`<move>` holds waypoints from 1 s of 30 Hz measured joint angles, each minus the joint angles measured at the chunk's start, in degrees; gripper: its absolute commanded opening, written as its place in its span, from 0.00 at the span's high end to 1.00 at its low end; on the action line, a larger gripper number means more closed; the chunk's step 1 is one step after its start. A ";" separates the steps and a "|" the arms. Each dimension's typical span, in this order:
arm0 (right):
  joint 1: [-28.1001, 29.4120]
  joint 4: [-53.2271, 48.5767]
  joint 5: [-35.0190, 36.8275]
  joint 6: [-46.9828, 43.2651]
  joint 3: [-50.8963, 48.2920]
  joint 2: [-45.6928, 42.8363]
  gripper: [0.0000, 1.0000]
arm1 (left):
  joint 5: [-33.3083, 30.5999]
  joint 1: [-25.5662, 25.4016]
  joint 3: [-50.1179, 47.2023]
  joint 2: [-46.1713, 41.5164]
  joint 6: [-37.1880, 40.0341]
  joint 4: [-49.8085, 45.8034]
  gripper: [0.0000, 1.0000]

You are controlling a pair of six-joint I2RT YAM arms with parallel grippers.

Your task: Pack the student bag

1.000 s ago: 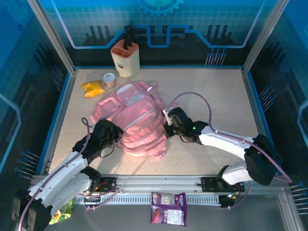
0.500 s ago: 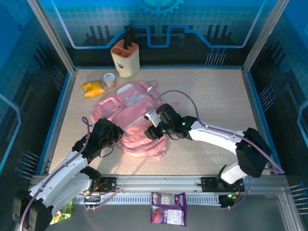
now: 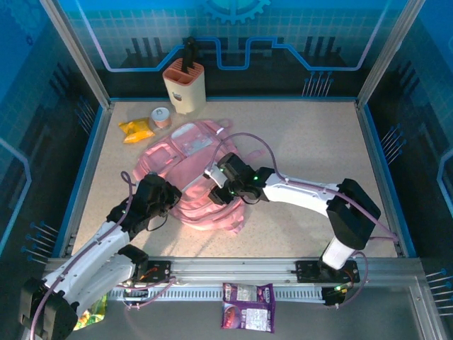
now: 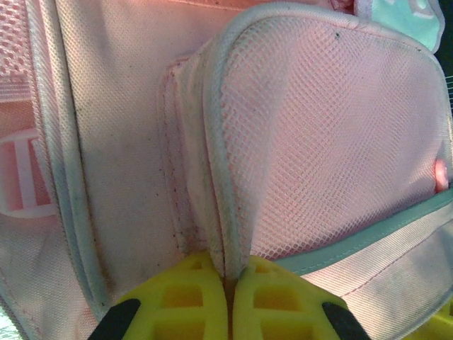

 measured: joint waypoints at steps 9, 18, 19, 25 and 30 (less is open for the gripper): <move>1.55 -0.48 8.15 1.27 -0.09 0.31 1.00 | 0.00 0.00 0.87 0.22 0.68 -0.35 1.00; -6.62 0.13 12.72 5.95 -5.79 -6.14 1.00 | -0.20 0.68 3.32 0.22 4.31 -4.04 1.00; -6.64 0.37 12.74 5.95 -5.90 -6.34 1.00 | -0.09 0.87 3.50 0.24 4.72 -4.20 1.00; -2.99 1.79 13.62 6.99 -10.95 -10.23 1.00 | 1.20 3.41 4.72 2.97 8.50 -5.53 1.00; 5.40 0.57 16.46 11.72 -13.35 -12.96 1.00 | 3.96 8.98 6.80 8.74 13.22 -5.11 0.96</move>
